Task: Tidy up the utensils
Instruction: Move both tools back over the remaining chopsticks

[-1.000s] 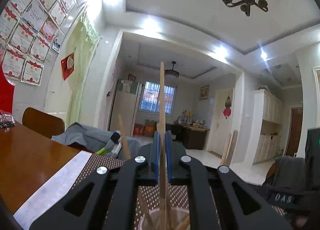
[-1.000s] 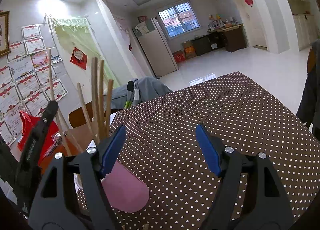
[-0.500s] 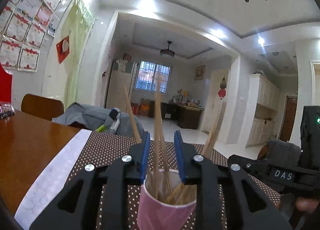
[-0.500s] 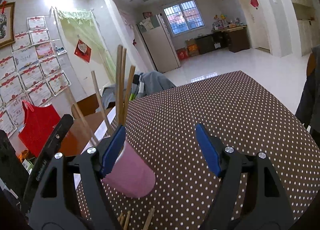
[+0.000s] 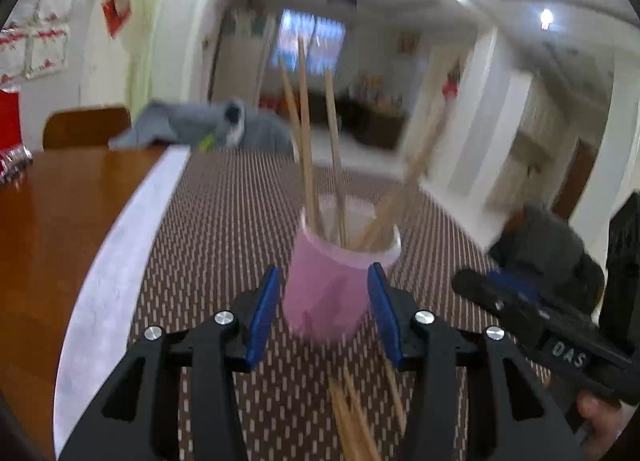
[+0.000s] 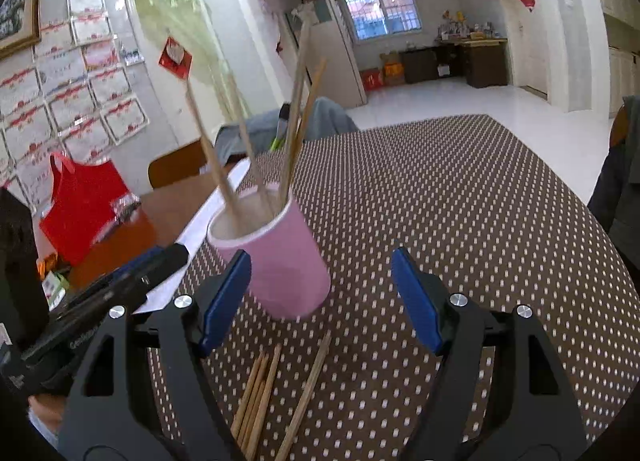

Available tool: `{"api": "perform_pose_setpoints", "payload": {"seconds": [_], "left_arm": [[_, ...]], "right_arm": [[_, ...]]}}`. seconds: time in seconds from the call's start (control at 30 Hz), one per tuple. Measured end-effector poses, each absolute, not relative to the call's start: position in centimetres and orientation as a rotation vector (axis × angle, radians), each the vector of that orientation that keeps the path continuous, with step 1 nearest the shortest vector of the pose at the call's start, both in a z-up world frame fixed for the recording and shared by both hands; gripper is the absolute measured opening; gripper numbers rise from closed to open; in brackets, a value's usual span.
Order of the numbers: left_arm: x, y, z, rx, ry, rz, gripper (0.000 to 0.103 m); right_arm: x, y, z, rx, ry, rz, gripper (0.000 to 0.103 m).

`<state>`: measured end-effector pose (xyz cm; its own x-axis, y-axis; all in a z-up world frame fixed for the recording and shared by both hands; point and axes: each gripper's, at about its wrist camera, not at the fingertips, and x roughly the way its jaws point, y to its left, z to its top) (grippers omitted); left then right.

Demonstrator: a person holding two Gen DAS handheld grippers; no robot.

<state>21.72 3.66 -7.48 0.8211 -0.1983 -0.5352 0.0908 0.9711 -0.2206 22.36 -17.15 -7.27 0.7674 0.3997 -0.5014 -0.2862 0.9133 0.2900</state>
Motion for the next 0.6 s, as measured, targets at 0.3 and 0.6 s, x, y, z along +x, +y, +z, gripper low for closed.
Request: {"api": "perform_pose_setpoints", "payload": {"seconds": [0.3,0.6], "left_arm": [[19.6,3.8,-12.9,-0.148,0.966,-0.198,0.045],[17.2,2.1,-15.4,-0.010,1.037,-0.185,0.045]], "right_arm": [[19.3,-16.6,-10.3,0.098,0.736,0.374,0.072],[17.2,-17.0,-11.0,0.084,0.771,0.383,0.072]]}}
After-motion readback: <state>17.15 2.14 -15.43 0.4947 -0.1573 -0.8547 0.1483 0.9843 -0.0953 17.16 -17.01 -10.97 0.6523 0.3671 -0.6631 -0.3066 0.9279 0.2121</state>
